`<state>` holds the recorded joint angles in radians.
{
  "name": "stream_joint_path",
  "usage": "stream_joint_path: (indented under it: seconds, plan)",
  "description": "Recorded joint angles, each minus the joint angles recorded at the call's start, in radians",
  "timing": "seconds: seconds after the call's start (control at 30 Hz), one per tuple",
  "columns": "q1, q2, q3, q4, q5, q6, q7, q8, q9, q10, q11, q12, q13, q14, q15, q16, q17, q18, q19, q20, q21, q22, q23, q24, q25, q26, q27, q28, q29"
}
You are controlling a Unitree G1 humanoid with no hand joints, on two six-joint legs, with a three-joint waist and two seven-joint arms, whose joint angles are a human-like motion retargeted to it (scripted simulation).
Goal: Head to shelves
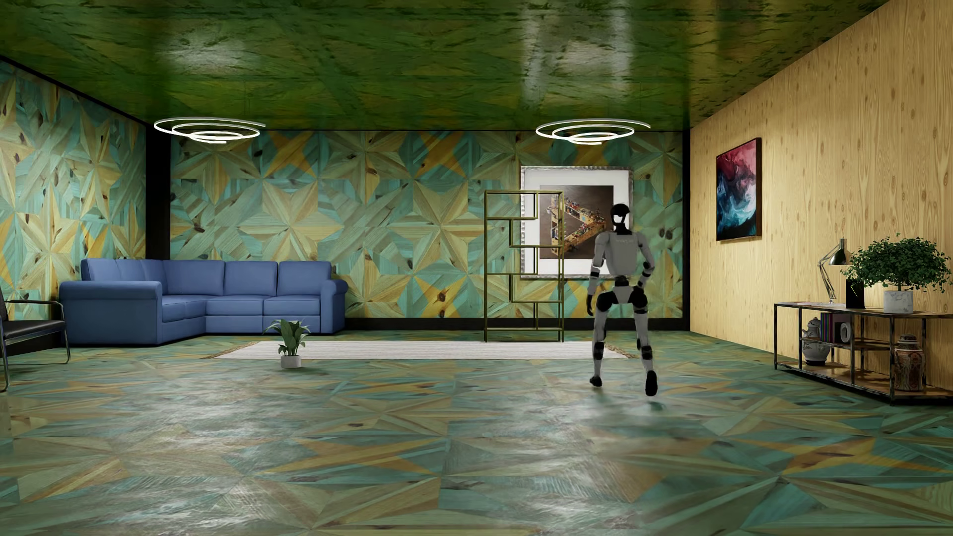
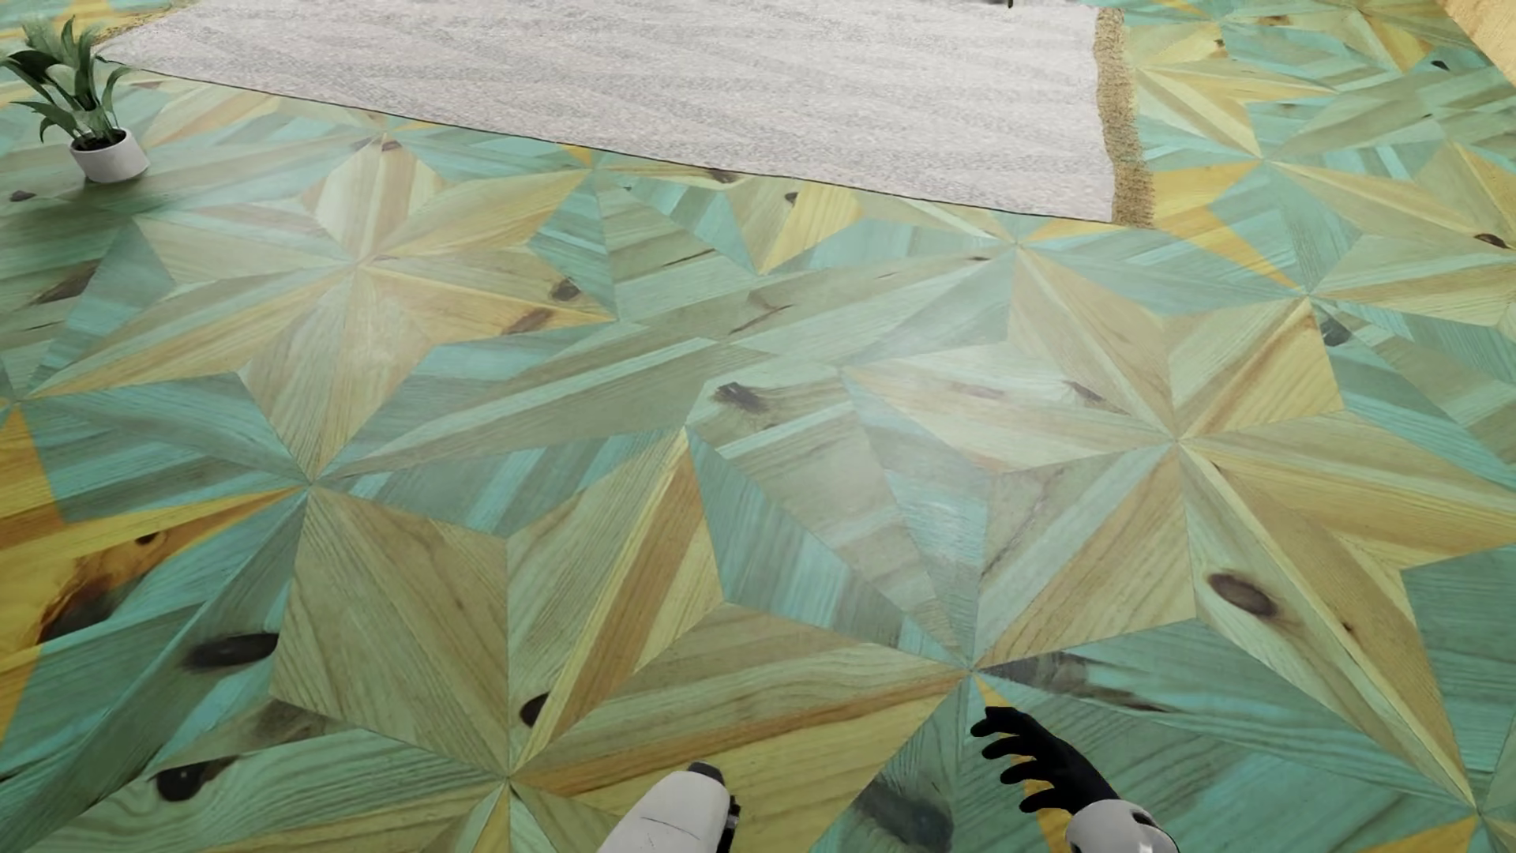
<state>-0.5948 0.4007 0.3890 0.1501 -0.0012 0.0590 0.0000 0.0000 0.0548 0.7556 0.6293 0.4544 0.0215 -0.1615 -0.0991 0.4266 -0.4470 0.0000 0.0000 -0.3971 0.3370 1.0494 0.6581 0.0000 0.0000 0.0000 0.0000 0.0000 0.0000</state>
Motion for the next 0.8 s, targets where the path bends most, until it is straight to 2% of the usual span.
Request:
stream_joint_path:
  seconds: [0.03,0.07,0.1,0.13,0.17,0.2,0.27,0.3,0.33,0.37,0.4,0.43,0.47,0.5,0.53,0.57,0.6,0.63,0.67,0.73,0.8]
  plan:
    - [0.009,-0.056,-0.03,-0.043,-0.024,-0.03,0.0,0.0,-0.002,0.109,0.192,-0.008,0.034,0.023,0.204,-0.006,0.031,0.0,0.0,-0.023,0.005,0.041,0.028,0.0,0.0,0.0,0.0,0.0,0.0]
    - [0.101,-0.134,-0.071,-0.109,-0.033,-0.045,0.0,0.0,0.033,0.128,0.432,-0.02,0.075,-0.019,0.345,-0.013,0.041,0.0,0.0,-0.012,0.018,0.036,0.039,0.0,0.0,0.0,0.0,0.0,0.0]
    - [0.183,-0.236,-0.119,-0.146,-0.02,-0.044,0.0,0.0,0.052,0.122,0.644,-0.03,0.092,-0.061,0.298,-0.027,0.051,0.0,0.0,-0.011,0.075,0.011,0.071,0.0,0.0,0.0,0.0,0.0,0.0]
    - [0.291,-0.364,-0.166,-0.161,0.006,-0.038,0.0,0.0,0.06,0.064,0.777,-0.044,0.103,-0.077,0.198,-0.039,0.072,0.0,0.0,0.002,0.129,-0.032,0.139,0.0,0.0,0.0,0.0,0.0,0.0]
    - [0.392,-0.487,-0.229,-0.145,0.061,-0.005,0.0,0.0,0.053,-0.006,0.785,-0.054,0.155,-0.078,0.165,-0.057,0.102,0.0,0.0,0.024,0.086,-0.099,0.179,0.0,0.0,0.0,0.0,0.0,0.0]
    - [0.504,-0.579,-0.299,-0.149,0.084,0.011,0.0,0.0,0.057,-0.085,0.68,-0.061,0.201,-0.078,0.202,-0.064,0.105,0.0,0.0,0.046,0.119,-0.175,0.217,0.0,0.0,0.0,0.0,0.0,0.0]
    - [0.689,-0.717,-0.421,-0.115,0.113,0.041,0.0,0.0,0.054,-0.201,0.255,-0.096,0.289,-0.086,0.356,-0.063,0.1,0.0,0.0,0.06,0.186,-0.341,0.283,0.0,0.0,0.0,0.0,0.0,0.0]
    - [0.747,-0.771,-0.465,-0.108,0.095,0.036,0.0,0.0,0.047,-0.225,0.041,-0.136,0.322,-0.105,0.305,-0.055,0.099,0.0,0.0,0.066,0.195,-0.417,0.312,0.0,0.0,0.0,0.0,0.0,0.0]
    - [0.801,-0.799,-0.5,-0.107,0.08,0.028,0.0,0.0,0.041,-0.242,-0.127,-0.186,0.333,-0.138,0.05,-0.039,0.081,0.0,0.0,0.062,0.315,-0.467,0.348,0.0,0.0,0.0,0.0,0.0,0.0]
    - [0.853,-0.833,-0.541,-0.094,0.057,0.023,0.0,0.0,0.035,-0.236,-0.162,-0.219,0.366,-0.175,-0.219,-0.03,0.072,0.0,0.0,0.081,0.349,-0.518,0.358,0.0,0.0,0.0,0.0,0.0,0.0]
    - [0.896,-0.869,-0.583,-0.087,0.021,0.017,0.0,0.0,0.037,-0.23,-0.15,-0.248,0.392,-0.198,-0.294,-0.028,0.064,0.0,0.0,0.107,0.376,-0.544,0.367,0.0,0.0,0.0,0.0,0.0,0.0]
    - [0.959,-0.897,-0.608,-0.063,0.023,0.029,0.0,0.0,0.05,-0.218,-0.151,-0.253,0.412,-0.171,-0.196,-0.036,0.062,0.0,0.0,0.14,0.401,-0.559,0.393,0.0,0.0,0.0,0.0,0.0,0.0]
    - [0.974,-0.931,-0.628,-0.034,0.041,0.041,0.0,0.0,0.041,-0.163,-0.105,-0.243,0.428,-0.079,0.034,-0.045,0.06,0.0,0.0,0.163,0.402,-0.555,0.405,0.0,0.0,0.0,0.0,0.0,0.0]
    - [0.945,-0.957,-0.62,-0.004,0.079,0.065,0.0,0.0,0.007,-0.069,-0.057,-0.222,0.443,0.07,0.273,-0.056,0.071,0.0,0.0,0.177,0.383,-0.533,0.431,0.0,0.0,0.0,0.0,0.0,0.0]
    - [0.908,-0.942,-0.585,0.036,0.141,0.101,0.0,0.0,0.003,0.091,0.022,-0.198,0.448,0.249,0.36,-0.072,0.073,0.0,0.0,0.167,0.396,-0.487,0.446,0.0,0.0,0.0,0.0,0.0,0.0]
    - [0.851,-0.884,-0.54,0.043,0.189,0.122,0.0,0.0,0.023,0.271,0.081,-0.184,0.433,0.346,0.339,-0.087,0.066,0.0,0.0,0.133,0.407,-0.418,0.443,0.0,0.0,0.0,0.0,0.0,0.0]
    - [0.744,-0.797,-0.506,0.043,0.221,0.125,0.0,0.0,0.042,0.469,0.074,-0.183,0.392,0.26,0.291,-0.095,0.062,0.0,0.0,0.092,0.438,-0.348,0.426,0.0,0.0,0.0,0.0,0.0,0.0]
    - [0.64,-0.686,-0.465,0.037,0.246,0.119,0.0,0.0,0.056,0.601,0.035,-0.178,0.348,0.112,0.231,-0.095,0.062,0.0,0.0,0.038,0.422,-0.281,0.39,0.0,0.0,0.0,0.0,0.0,0.0]
    - [0.53,-0.576,-0.411,0.015,0.247,0.097,0.0,0.0,0.058,0.661,-0.016,-0.161,0.303,0.005,0.161,-0.09,0.065,0.0,0.0,0.0,0.397,-0.226,0.344,0.0,0.0,0.0,0.0,0.0,0.0]
    - [0.383,-0.364,-0.276,-0.027,0.203,0.046,0.0,0.0,0.058,0.525,-0.115,-0.083,0.238,-0.069,0.01,-0.074,0.056,0.0,0.0,-0.033,0.293,-0.177,0.188,0.0,0.0,0.0,0.0,0.0,0.0]
    - [0.291,-0.201,-0.179,-0.031,0.152,0.017,0.0,0.0,0.05,0.174,-0.188,-0.016,0.162,-0.045,-0.113,-0.057,0.046,0.0,0.0,-0.055,0.18,-0.133,0.034,0.0,0.0,0.0,0.0,0.0,0.0]
